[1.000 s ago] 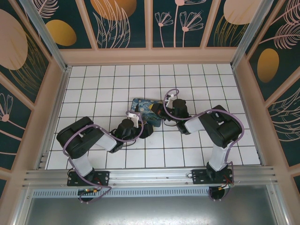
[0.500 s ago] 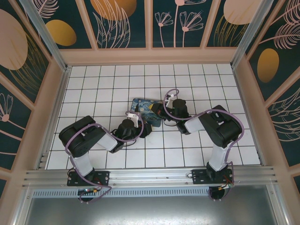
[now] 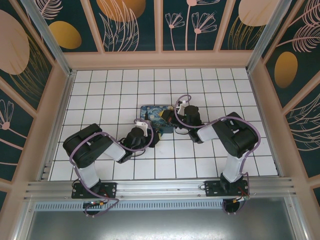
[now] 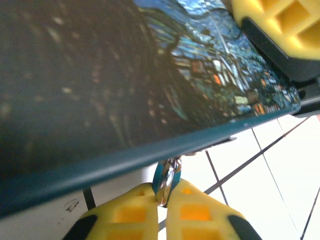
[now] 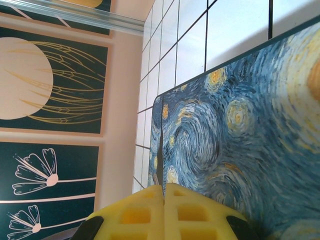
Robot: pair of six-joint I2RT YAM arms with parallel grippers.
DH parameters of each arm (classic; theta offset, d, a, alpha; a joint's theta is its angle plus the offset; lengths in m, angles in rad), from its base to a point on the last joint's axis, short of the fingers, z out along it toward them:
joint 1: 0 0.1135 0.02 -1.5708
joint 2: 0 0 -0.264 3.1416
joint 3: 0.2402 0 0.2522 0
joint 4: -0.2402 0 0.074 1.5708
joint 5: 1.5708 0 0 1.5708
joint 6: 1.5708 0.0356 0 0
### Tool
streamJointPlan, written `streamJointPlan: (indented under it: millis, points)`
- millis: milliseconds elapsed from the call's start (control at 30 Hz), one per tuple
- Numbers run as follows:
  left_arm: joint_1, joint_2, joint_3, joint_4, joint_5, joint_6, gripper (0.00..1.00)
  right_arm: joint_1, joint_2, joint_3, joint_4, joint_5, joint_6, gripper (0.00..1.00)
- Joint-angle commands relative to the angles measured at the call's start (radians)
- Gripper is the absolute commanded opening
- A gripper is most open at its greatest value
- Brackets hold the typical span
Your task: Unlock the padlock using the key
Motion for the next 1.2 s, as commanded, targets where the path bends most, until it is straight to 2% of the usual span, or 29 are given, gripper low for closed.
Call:
streamJointPlan:
  millis: [0,267,600,767,933,1167]
  points:
    - [-0.002,-0.034,0.033,-0.02,0.0,-0.028,0.0,-0.019,-0.07,0.009,-0.058,-0.024,-0.033,0.0]
    - [-0.001,-0.118,0.089,-0.158,0.031,-0.095,0.0,-0.022,-0.334,-0.023,-0.281,0.005,-0.148,0.0]
    - [0.006,-0.149,0.115,-0.225,0.089,-0.177,0.0,0.035,-0.558,-0.234,-0.338,0.076,-0.113,0.0]
    - [0.015,-0.158,0.12,-0.226,0.121,-0.219,0.0,0.094,-0.595,-0.326,-0.335,0.137,-0.097,0.0]
    - [0.019,-0.165,0.123,-0.223,0.16,-0.251,0.0,0.105,-0.56,-0.422,-0.246,0.161,-0.057,0.0]
    - [0.028,-0.178,0.111,-0.194,0.202,-0.276,0.0,0.116,-0.517,-0.453,-0.213,0.195,-0.055,0.0]
